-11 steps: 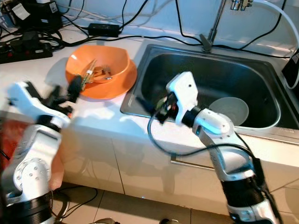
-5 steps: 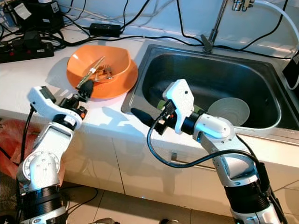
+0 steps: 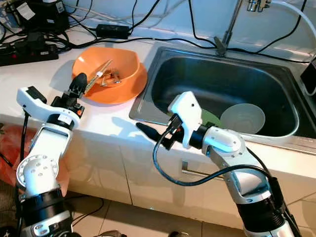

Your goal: Kitchen organization

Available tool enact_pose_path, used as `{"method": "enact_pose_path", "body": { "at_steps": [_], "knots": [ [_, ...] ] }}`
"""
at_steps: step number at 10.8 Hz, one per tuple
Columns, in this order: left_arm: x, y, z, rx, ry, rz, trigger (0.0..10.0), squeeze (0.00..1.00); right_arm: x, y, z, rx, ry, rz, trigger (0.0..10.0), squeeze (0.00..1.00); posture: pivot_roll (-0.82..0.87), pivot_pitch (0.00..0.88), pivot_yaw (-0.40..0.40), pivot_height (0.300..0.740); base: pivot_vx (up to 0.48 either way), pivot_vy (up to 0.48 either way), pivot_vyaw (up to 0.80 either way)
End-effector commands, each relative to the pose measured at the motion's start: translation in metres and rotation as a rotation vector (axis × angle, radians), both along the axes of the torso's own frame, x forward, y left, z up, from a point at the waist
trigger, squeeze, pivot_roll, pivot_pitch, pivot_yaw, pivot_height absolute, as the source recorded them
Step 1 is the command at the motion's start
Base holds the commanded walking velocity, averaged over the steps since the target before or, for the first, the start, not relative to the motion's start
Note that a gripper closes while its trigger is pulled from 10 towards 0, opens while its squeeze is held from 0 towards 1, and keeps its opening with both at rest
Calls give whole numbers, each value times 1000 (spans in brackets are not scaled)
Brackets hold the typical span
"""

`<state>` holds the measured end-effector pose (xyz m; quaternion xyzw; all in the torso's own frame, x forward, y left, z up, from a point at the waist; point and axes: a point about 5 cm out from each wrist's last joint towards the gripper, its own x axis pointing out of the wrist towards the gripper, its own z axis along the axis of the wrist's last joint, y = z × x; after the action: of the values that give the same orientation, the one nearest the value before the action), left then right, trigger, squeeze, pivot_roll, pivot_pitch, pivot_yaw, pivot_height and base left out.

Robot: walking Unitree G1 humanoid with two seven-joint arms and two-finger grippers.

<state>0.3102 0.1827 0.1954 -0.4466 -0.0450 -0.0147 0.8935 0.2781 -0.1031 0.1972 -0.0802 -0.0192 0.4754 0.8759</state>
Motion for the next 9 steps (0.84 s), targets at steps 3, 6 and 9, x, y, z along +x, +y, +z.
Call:
{"method": "enact_pose_path", "body": {
  "at_steps": [3, 6, 9],
  "knots": [
    [4, 3, -2, -49, 28, 0, 1922, 0, -3, 0, 1, -9, -2, 11, 10000, 0, 130, 70, -32, 740, 0, 0, 0],
    [7, 3, -4, -106, 56, -12, 4039, 0, -3, 1, 1, -8, -4, 3, 10000, 0, 128, 70, -29, 740, 0, 0, 0],
    [10, -7, 11, -124, -10, -87, 10000, 0, -3, 3, -1, -16, -6, 9, 10000, 0, 131, 69, -30, 740, 0, 0, 0]
  ]
}}
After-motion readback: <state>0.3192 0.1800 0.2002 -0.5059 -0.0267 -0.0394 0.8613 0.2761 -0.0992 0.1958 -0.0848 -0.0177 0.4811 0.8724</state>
